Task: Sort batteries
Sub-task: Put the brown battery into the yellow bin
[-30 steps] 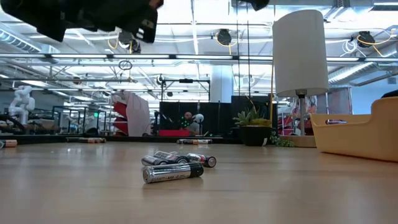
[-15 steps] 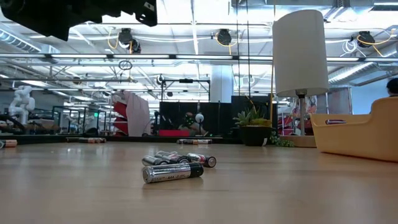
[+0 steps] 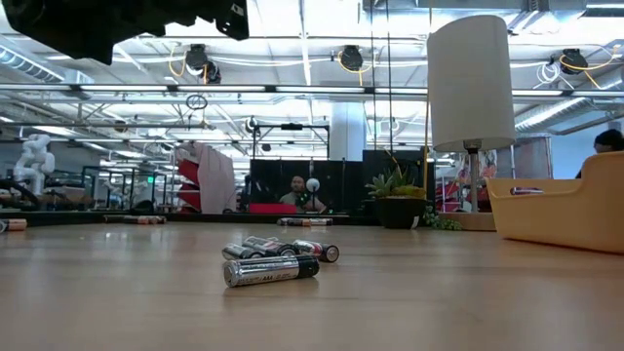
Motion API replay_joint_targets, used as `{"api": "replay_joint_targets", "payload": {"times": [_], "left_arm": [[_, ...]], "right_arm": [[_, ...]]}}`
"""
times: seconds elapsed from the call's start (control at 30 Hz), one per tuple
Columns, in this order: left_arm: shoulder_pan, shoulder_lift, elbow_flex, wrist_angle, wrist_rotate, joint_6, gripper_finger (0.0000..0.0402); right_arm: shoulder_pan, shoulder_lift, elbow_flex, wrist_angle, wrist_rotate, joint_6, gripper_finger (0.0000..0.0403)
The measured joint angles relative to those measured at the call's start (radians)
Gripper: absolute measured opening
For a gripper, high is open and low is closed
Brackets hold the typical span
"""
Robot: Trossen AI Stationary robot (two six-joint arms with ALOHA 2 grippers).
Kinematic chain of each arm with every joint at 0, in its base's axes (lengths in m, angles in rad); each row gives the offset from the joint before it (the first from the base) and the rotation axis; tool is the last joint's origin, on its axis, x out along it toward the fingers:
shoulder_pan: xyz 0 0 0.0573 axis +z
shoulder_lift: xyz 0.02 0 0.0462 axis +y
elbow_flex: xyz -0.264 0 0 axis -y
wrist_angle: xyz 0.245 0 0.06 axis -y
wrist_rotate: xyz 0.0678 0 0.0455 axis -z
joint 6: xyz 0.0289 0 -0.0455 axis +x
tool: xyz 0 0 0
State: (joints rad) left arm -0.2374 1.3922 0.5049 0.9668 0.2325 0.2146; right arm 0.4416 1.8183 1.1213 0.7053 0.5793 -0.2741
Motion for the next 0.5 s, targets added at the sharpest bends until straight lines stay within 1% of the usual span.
{"api": "replay_joint_targets", "payload": {"times": [0.07, 0.13, 0.23, 0.3, 0.4, 0.47, 0.5], "left_arm": [[0.003, 0.0, 0.0, -0.009, -0.003, 0.003, 0.0085], [0.003, 0.0, 0.0, -0.015, -0.037, 0.005, 0.0107], [0.009, -0.001, 0.0, -0.037, -0.107, 0.021, 0.014], [0.011, -0.016, 0.0, -0.091, -0.159, 0.027, 0.0159], [0.015, -0.07, 0.0, -0.229, -0.261, 0.031, 0.0177], [0.017, -0.118, 0.0, -0.352, -0.347, 0.037, 0.0182], [0.018, -0.14, 0.0, -0.409, -0.395, 0.039, 0.0183]], "right_arm": [[0.0, 0.0, 0.0, -0.001, 0.003, -0.001, 0.0031], [-0.002, -0.002, 0.0, -0.008, 0.027, 0.012, 0.0031], [0.004, -0.03, 0.0, -0.073, 0.105, 0.019, 0.0031], [0.015, -0.066, 0.0, -0.146, 0.19, 0.031, 0.0031], [0.042, -0.14, 0.0, -0.335, 0.314, 0.121, 0.0031], [0.058, -0.198, 0.0, -0.522, 0.367, 0.259, 0.0031], [0.063, -0.225, 0.0, -0.628, 0.374, 0.353, 0.0031]]}}
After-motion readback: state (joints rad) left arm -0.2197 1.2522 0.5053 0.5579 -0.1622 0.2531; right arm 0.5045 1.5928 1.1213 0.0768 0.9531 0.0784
